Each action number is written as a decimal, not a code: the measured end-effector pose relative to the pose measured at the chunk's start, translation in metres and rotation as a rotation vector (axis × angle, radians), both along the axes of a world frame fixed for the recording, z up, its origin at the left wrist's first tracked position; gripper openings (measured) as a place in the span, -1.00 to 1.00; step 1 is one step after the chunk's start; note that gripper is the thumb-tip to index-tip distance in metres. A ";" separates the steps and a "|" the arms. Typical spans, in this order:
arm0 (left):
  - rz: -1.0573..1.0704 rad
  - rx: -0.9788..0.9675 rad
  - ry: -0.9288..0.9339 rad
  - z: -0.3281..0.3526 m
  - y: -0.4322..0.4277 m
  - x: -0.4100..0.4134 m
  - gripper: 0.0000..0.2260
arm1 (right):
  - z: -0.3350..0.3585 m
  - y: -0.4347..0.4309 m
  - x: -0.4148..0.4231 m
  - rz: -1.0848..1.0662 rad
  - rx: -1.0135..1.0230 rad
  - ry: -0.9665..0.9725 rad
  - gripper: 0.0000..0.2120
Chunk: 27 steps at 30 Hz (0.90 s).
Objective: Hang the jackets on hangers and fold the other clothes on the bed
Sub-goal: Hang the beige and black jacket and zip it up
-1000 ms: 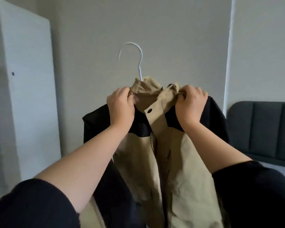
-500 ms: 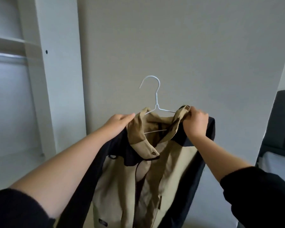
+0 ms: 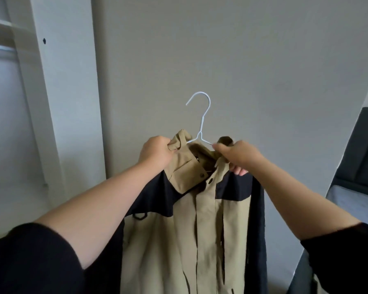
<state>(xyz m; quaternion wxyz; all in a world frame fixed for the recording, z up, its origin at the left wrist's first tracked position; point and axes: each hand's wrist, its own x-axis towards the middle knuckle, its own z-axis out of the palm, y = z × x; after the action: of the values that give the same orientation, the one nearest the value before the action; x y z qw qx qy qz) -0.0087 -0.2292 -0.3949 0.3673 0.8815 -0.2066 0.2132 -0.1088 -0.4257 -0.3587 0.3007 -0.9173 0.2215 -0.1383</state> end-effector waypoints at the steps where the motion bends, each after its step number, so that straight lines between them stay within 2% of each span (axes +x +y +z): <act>1: 0.012 -0.007 -0.013 -0.001 -0.003 -0.001 -0.80 | -0.006 0.005 0.002 0.029 -0.074 0.052 -0.61; 2: 0.026 -0.014 -0.019 -0.002 -0.005 -0.001 -0.76 | -0.010 0.008 0.003 0.039 -0.122 0.018 -0.70; 3: 0.038 -0.022 -0.015 -0.004 -0.006 -0.001 -0.71 | -0.013 0.006 0.005 0.042 -0.150 -0.103 -0.76; 6: 0.114 -0.062 0.050 -0.008 0.003 0.006 -0.70 | -0.019 -0.004 -0.001 0.033 -0.067 -0.708 -0.74; 7: 0.144 -0.097 0.080 -0.008 0.007 0.009 -0.71 | -0.026 -0.005 -0.007 0.080 -0.126 -0.761 -0.71; 8: 0.167 -0.139 0.104 -0.009 0.010 0.010 -0.71 | -0.040 -0.007 -0.010 0.157 -0.287 -0.671 -0.67; 10: 0.182 -0.189 0.097 -0.010 0.011 0.010 -0.67 | -0.072 -0.005 -0.015 0.337 -0.681 -0.149 -0.68; 11: 0.173 -0.186 0.064 -0.013 0.010 0.009 -0.65 | -0.081 -0.006 -0.018 0.395 -0.736 0.107 -0.71; 12: 0.153 -0.169 0.022 -0.015 0.008 0.006 -0.63 | -0.083 -0.011 -0.018 0.452 -0.675 0.249 -0.71; 13: 0.123 -0.134 -0.023 -0.018 0.006 0.004 -0.61 | -0.079 -0.015 -0.017 0.520 -0.529 0.310 -0.66; 14: 0.090 -0.091 -0.066 -0.021 0.004 0.002 -0.61 | -0.074 -0.016 -0.016 0.575 -0.355 0.283 -0.61; 15: 0.060 -0.053 -0.099 -0.023 0.003 0.001 -0.63 | -0.067 -0.016 -0.016 0.571 -0.213 0.145 -0.56; 16: 0.033 -0.031 -0.121 -0.024 0.002 0.002 -0.68 | -0.060 -0.018 -0.013 0.490 -0.123 -0.090 -0.52; 17: 0.012 -0.021 -0.136 -0.025 0.002 0.002 -0.75 | -0.055 -0.023 -0.010 0.368 -0.105 -0.348 -0.51; 18: -0.008 -0.016 -0.151 -0.025 0.002 0.002 -0.84 | -0.049 -0.024 -0.008 0.242 -0.123 -0.518 -0.53; 19: -0.025 -0.016 -0.175 -0.026 0.003 0.003 -0.90 | -0.042 -0.025 -0.005 0.168 -0.147 -0.565 -0.58; 21: -0.051 -0.012 -0.214 -0.026 0.002 0.004 -0.96 | -0.032 -0.031 0.001 0.263 -0.162 -0.353 -0.68; 23: -0.070 -0.019 -0.217 -0.024 0.001 0.003 -0.96 | -0.029 -0.030 0.005 0.401 -0.058 -0.087 -0.66; 24: -0.082 -0.027 -0.208 -0.023 0.000 0.002 -0.94 | -0.028 -0.026 0.007 0.432 -0.009 -0.013 -0.57; 26: -0.106 -0.041 -0.191 -0.022 -0.002 0.000 -0.92 | -0.025 -0.019 0.012 0.459 0.036 0.017 -0.35; 27: -0.117 -0.043 -0.187 -0.023 -0.004 -0.002 -0.91 | -0.023 -0.017 0.014 0.478 0.030 0.027 -0.38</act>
<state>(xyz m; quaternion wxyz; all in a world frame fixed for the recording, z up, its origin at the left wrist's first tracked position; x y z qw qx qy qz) -0.0106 -0.2329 -0.4176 0.3772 0.8359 -0.2866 0.2772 -0.0947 -0.4426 -0.3820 0.3356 -0.9408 0.0042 -0.0476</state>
